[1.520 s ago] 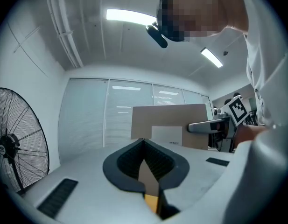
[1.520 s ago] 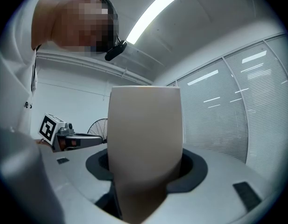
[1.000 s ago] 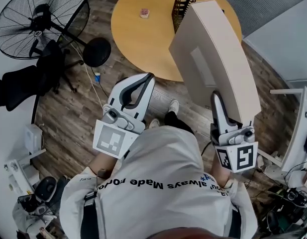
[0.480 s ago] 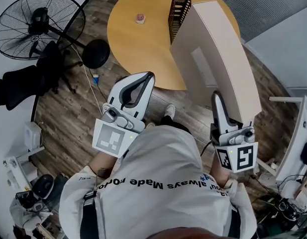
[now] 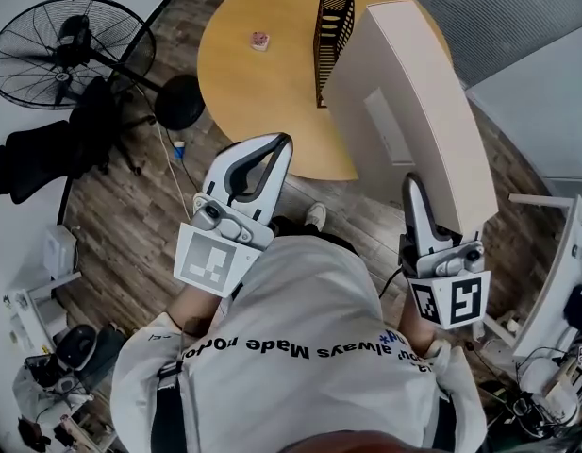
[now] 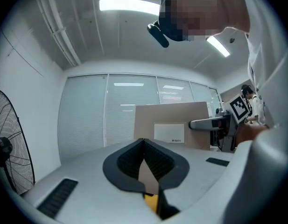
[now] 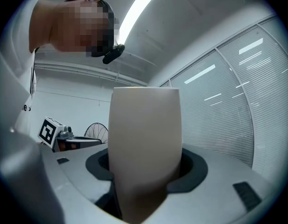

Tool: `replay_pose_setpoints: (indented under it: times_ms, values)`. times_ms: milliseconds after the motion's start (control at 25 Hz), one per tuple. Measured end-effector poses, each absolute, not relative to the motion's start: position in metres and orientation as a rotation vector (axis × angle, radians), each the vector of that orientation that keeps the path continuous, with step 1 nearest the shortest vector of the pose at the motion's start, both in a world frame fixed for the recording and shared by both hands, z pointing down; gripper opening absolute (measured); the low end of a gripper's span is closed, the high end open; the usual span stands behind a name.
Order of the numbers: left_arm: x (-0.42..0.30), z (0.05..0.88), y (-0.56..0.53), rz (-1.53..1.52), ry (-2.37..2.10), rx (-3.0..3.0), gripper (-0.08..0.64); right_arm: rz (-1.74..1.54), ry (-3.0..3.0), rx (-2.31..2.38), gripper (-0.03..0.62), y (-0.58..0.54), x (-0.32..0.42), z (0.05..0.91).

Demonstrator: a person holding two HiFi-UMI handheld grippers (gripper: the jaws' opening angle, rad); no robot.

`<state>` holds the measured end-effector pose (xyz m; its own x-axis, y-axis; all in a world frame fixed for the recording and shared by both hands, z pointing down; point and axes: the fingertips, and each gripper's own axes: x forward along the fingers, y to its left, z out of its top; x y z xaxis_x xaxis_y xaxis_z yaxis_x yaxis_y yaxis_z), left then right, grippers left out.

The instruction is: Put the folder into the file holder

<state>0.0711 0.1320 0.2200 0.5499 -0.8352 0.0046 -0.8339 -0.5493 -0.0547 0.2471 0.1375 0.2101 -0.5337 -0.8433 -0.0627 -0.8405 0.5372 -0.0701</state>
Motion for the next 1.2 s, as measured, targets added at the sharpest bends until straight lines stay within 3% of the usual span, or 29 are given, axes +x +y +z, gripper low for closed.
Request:
replay_pose_setpoints:
  times_ms: [1200]
  values:
    - [0.047,0.238,0.053,-0.039,1.467,-2.746,0.025,-0.055,2.65,-1.541,0.29,0.056,0.233,0.217]
